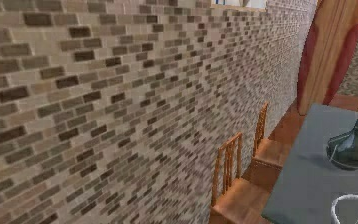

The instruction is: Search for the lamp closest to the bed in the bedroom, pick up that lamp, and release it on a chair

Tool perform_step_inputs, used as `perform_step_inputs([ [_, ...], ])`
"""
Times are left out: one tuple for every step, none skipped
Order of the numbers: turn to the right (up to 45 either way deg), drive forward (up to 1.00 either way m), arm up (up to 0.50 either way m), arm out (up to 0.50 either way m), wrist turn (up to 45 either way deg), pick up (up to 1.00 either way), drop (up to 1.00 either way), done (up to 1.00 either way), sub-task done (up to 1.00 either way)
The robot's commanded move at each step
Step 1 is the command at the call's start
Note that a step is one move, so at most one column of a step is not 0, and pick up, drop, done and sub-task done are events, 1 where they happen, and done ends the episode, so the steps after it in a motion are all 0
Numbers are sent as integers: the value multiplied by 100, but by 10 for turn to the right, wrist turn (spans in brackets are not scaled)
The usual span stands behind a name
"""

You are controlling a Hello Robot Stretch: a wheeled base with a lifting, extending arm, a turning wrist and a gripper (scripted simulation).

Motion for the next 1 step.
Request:
perform_step_inputs([
  [0, 0, 0, 0, 390, 0, 0, 0, 0],
])
